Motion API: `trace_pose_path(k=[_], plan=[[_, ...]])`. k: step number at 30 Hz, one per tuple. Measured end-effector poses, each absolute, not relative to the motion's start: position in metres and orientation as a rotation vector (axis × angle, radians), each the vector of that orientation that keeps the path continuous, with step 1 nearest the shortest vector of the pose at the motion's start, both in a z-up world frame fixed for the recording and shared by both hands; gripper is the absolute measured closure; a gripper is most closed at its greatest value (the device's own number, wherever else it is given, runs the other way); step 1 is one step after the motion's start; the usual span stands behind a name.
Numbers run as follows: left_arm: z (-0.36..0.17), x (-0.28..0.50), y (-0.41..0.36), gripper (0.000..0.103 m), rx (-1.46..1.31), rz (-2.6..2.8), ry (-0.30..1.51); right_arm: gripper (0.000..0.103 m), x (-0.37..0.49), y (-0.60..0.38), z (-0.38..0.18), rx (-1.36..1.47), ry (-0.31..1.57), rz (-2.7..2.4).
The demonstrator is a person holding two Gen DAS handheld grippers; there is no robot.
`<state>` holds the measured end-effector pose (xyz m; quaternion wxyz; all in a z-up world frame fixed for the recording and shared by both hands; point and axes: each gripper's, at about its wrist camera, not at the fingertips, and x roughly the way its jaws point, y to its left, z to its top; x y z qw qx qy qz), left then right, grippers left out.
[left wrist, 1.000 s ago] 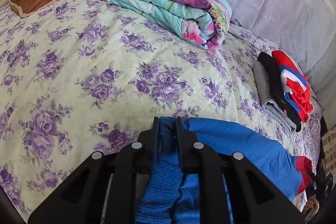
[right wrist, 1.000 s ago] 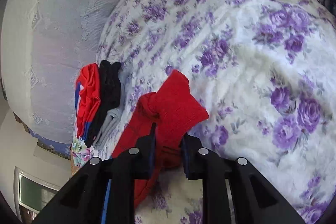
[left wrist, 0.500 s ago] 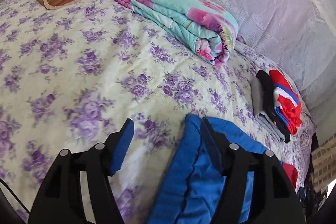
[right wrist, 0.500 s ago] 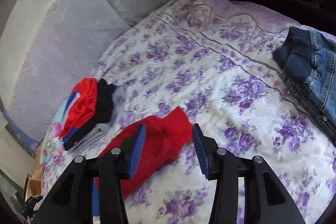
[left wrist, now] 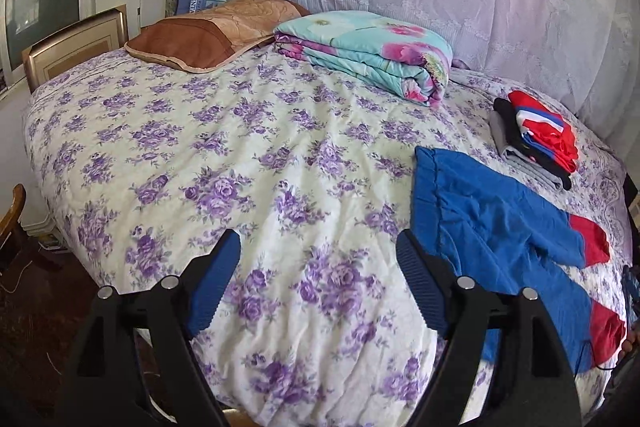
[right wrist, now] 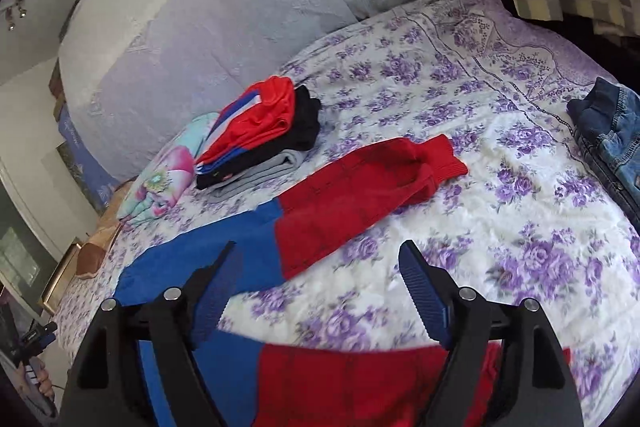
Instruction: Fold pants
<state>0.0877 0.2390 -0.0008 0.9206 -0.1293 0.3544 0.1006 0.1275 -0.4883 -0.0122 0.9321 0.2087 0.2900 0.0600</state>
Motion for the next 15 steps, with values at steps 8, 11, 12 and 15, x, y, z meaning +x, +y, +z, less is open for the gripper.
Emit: trace_pose_path(k=[8,11,12,15], plan=[[-0.04,0.071,0.187,0.022,-0.301,-0.001,0.786,0.015,0.052,-0.486,-0.036,0.533,0.625,0.15],[-0.049,0.077,0.168,0.022,-0.29,-0.057,0.818,0.015,0.032,-0.495,-0.037,0.553,0.61,0.119],[-0.051,0.077,0.164,0.022,-0.294,-0.069,0.827,0.015,0.027,-0.499,-0.038,0.556,0.601,0.104],[-0.063,0.084,0.158,0.022,-0.329,-0.107,0.868,0.015,0.021,-0.508,-0.045,0.582,0.617,0.078]])
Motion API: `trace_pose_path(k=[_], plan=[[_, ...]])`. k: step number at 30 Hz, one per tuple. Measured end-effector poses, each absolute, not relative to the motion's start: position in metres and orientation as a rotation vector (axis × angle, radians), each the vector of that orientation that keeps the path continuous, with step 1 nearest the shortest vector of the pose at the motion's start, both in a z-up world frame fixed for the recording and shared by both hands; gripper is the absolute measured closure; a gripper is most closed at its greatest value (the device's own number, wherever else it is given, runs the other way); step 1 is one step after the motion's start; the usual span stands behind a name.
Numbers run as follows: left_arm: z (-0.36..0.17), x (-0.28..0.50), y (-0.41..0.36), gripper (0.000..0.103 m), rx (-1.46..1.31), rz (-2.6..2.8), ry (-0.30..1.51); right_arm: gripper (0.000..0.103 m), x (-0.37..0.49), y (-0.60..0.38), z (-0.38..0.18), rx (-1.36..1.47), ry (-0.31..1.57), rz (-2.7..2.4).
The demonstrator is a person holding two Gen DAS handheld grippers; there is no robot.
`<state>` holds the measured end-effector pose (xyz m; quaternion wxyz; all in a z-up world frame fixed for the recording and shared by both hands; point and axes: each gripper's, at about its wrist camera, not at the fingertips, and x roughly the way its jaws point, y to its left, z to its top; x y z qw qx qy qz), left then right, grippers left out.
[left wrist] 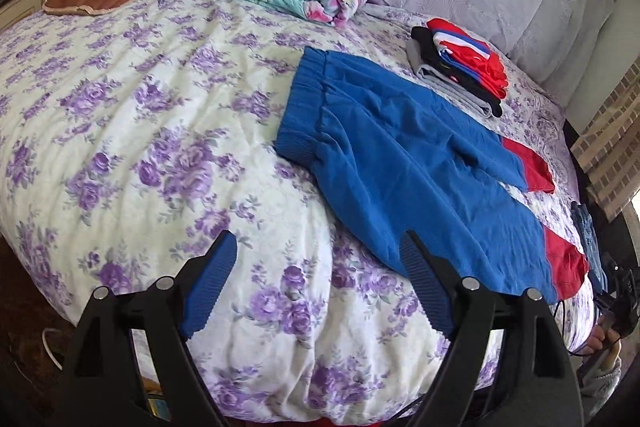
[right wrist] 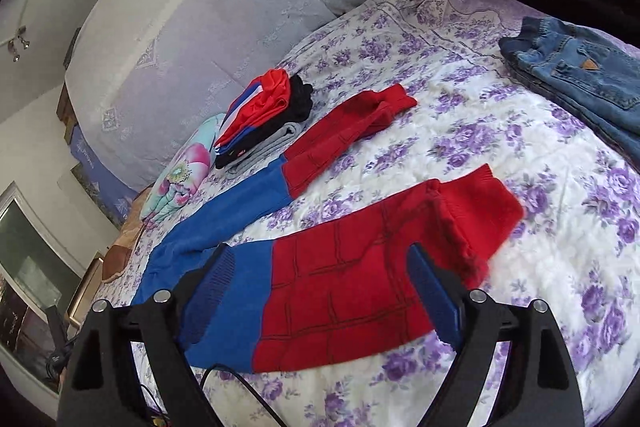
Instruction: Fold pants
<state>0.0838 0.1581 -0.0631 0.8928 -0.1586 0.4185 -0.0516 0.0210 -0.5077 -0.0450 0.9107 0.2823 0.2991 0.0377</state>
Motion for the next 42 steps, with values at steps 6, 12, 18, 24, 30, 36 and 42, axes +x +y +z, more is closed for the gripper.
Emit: trace_pose_path(k=[6,12,18,24,30,36,42], plan=[[-0.082,0.119,0.147,0.022,-0.412,-0.15,0.911,0.015,0.008,-0.516,-0.05,0.572,0.663,0.056],[-0.088,0.168,0.135,0.022,-0.466,-0.164,0.919,0.015,-0.007,-0.536,-0.054,0.566,0.709,-0.016],[-0.09,0.177,0.149,0.058,-0.542,-0.09,0.903,0.015,-0.028,-0.558,-0.064,0.632,0.767,-0.052],[-0.093,0.165,0.173,0.086,-0.628,-0.094,0.903,0.014,0.002,-0.555,-0.078,0.657,0.715,-0.032],[-0.069,0.138,0.181,0.088,-0.625,-0.07,0.828,0.083,0.038,-0.55,-0.07,0.645,0.673,0.02],[-0.084,0.13,0.18,0.081,-0.572,-0.004,0.908,0.083,0.042,-0.564,-0.085,0.572,0.798,-0.024],[-0.056,0.113,0.188,0.027,-0.421,0.134,0.798,0.043,0.004,-0.573,-0.056,0.498,0.668,-0.187]])
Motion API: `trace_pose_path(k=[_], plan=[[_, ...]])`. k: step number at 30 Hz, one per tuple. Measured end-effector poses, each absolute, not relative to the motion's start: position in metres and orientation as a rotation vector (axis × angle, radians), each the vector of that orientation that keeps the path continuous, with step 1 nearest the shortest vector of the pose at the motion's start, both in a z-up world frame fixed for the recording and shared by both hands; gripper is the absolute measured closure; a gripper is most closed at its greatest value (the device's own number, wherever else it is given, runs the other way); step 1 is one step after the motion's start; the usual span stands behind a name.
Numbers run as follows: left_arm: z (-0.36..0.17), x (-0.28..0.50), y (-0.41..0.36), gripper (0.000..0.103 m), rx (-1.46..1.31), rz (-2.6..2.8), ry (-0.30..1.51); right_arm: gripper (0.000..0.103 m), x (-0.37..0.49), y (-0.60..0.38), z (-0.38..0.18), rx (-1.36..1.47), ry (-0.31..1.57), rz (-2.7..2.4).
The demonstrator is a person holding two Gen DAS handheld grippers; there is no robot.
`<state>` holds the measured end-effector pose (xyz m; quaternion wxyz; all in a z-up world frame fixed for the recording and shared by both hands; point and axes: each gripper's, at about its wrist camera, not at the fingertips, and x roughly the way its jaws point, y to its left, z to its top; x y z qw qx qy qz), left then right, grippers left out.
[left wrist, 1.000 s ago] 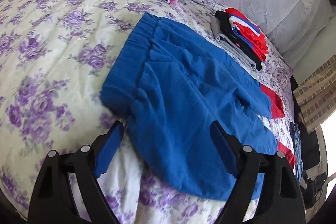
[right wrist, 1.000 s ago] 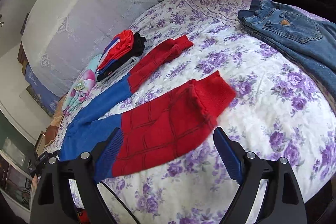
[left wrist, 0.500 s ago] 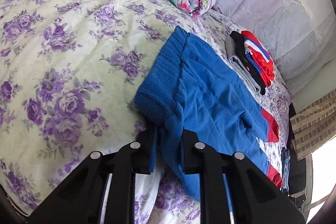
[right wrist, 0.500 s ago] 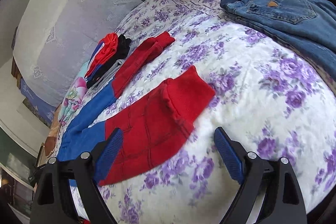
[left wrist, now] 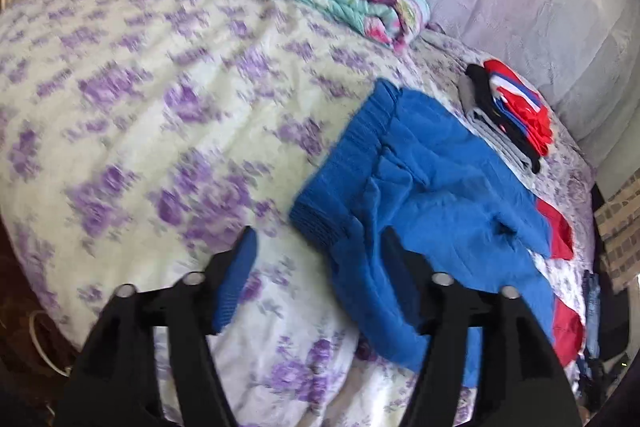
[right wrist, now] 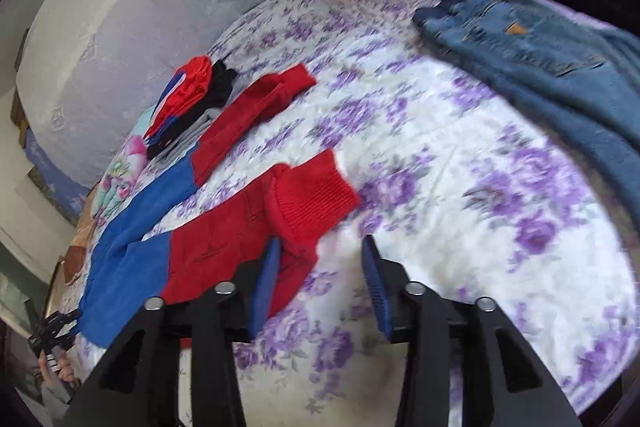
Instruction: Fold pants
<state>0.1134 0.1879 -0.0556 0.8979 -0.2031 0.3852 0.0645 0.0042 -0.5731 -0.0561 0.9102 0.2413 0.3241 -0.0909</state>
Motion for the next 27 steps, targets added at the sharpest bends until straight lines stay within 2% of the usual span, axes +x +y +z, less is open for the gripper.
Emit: trace_pose_path(k=[1,4,8,9,11,12,14,18,23,27], plan=[[-0.047,0.107,0.19,0.02,-0.385,0.18,0.754,0.043,-0.001,-0.575,-0.047,0.479,0.627,-0.212],[-0.024,0.108,0.198,0.02,-0.328,0.223,0.691,0.043,0.005,-0.56,-0.026,0.46,0.555,-0.122],[-0.009,0.151,0.184,0.02,-0.254,0.159,0.7,0.043,0.039,-0.502,-0.022,0.36,0.587,0.056],[-0.008,0.164,0.177,0.02,-0.227,0.148,0.704,0.044,0.048,-0.487,-0.025,0.34,0.604,0.089],[-0.01,0.19,0.163,0.02,-0.189,0.13,0.723,0.037,0.063,-0.469,-0.037,0.327,0.662,0.133],[-0.014,0.204,0.157,0.02,-0.173,0.118,0.744,0.03,0.072,-0.463,-0.049,0.323,0.717,0.145],[-0.027,0.228,0.149,0.02,-0.159,0.101,0.801,0.028,0.087,-0.461,-0.082,0.327,0.876,0.126],[-0.05,0.252,0.152,0.021,-0.191,0.116,0.871,0.029,0.079,-0.456,-0.07,0.282,0.834,0.141],[-0.041,0.274,0.151,0.02,-0.185,0.085,0.85,0.028,0.087,-0.459,-0.033,0.304,0.735,0.185],[-0.048,0.301,0.147,0.02,-0.159,0.07,0.888,0.027,0.108,-0.447,-0.025,0.292,0.724,0.209]])
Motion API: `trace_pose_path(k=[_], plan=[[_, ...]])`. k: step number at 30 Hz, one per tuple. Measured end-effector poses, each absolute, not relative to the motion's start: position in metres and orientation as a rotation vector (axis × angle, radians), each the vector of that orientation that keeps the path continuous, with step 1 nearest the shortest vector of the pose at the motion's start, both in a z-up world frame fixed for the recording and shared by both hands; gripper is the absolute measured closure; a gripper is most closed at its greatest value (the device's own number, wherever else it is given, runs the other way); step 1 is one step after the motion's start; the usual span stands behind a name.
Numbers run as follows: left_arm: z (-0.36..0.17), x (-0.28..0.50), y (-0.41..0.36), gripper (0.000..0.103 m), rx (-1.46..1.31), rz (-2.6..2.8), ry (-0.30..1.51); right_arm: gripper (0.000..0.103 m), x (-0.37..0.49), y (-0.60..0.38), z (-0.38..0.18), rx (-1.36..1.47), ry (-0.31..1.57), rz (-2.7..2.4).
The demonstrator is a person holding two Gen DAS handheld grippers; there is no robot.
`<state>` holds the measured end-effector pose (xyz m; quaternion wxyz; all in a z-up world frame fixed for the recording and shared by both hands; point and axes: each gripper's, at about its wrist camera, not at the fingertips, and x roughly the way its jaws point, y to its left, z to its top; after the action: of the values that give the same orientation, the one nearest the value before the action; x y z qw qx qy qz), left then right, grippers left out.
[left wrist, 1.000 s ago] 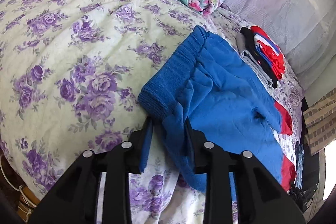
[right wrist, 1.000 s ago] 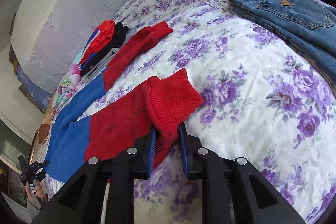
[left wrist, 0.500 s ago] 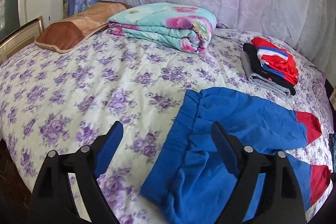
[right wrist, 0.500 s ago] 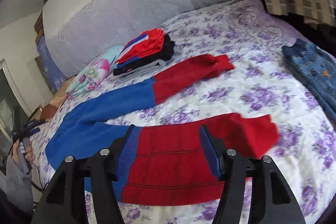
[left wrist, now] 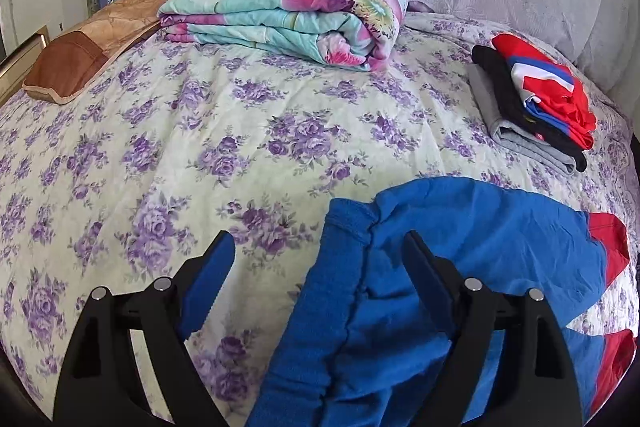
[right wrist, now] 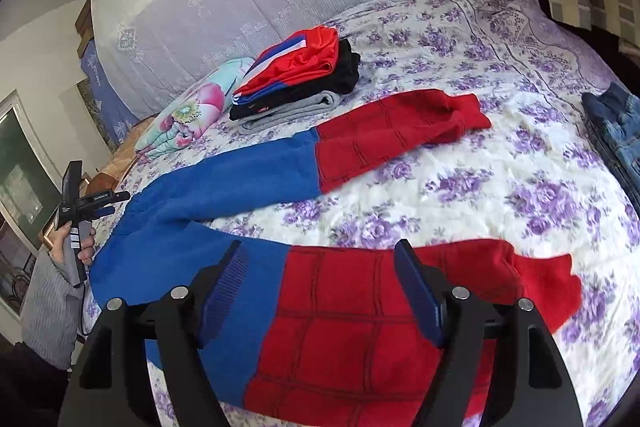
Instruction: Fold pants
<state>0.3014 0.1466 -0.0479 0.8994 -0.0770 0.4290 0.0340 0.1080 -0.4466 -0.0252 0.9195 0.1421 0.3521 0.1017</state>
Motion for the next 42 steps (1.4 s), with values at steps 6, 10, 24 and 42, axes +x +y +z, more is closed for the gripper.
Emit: trace_pose_path(k=[6,10,24,42], plan=[[-0.068,0.321,0.153,0.058,-0.22,-0.057,0.957,0.027,0.124,-0.427,-0.032,0.269,0.769,0.243],[-0.074,0.323,0.153,0.073,-0.254,-0.109,0.936,0.027,0.138,-0.417,-0.031,0.255,0.778,0.244],[-0.067,0.313,0.187,0.091,-0.433,-0.152,0.783,0.027,0.301,-0.322,-0.012,-0.105,0.761,0.502],[-0.086,0.336,0.162,0.066,-0.358,-0.209,0.902,0.065,0.407,-0.309,-0.089,-0.35,0.971,0.686]])
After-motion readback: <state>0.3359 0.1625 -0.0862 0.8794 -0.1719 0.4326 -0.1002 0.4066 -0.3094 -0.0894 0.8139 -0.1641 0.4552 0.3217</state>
